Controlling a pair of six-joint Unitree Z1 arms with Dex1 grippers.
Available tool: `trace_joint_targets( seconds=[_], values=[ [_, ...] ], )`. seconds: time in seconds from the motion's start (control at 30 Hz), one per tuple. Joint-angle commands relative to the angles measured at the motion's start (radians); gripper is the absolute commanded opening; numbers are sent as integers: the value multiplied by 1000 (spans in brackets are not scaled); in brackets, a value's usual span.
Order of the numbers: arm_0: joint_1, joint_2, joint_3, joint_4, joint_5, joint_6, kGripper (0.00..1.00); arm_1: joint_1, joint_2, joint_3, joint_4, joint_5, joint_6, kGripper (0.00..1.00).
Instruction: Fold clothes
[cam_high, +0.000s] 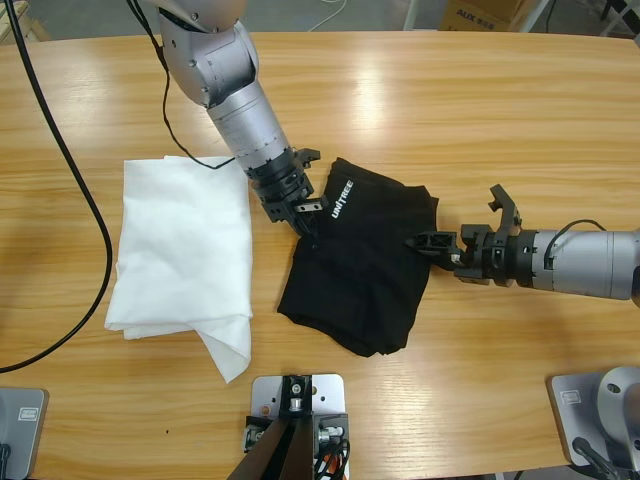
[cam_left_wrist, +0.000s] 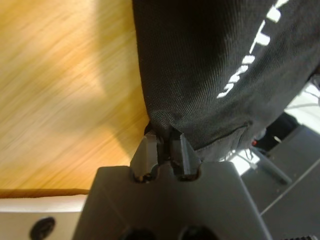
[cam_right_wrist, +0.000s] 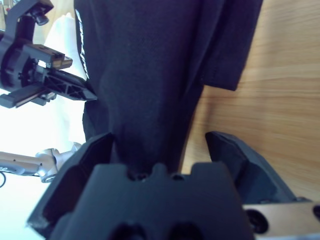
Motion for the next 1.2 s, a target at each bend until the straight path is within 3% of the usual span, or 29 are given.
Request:
trace_joint_targets(
  seconds=[0.03,0.13,0.2,0.23,0.3,0.4,0.5,0.77,0.93,1.2],
  values=[
    [36,-194,209,-87,93,63,673,-9,101,34,19,1,-18,821],
    [39,-279,257,-88,133,58,773,-9,108,34,15,3,-28,821],
    [37,-342,297,-125,147,30,953,-9,103,34,15,5,-36,821],
    [35,-380,341,-183,160,0,979,-9,100,34,15,6,-38,821],
    [41,-442,472,-344,162,-59,1000,-4,92,34,18,7,-41,821],
    [58,-500,769,-714,116,-165,1000,2,82,34,21,7,-43,821],
    [57,-465,918,-954,43,-213,1000,7,71,34,27,7,-44,821],
    [75,-315,844,-1042,-130,-265,1000,7,93,34,18,5,-45,821],
    [108,-243,870,-1087,-209,-237,993,7,106,34,13,5,-44,821],
    [100,-215,846,-1122,-235,-252,789,6,123,34,2,5,-44,821]
  ],
)
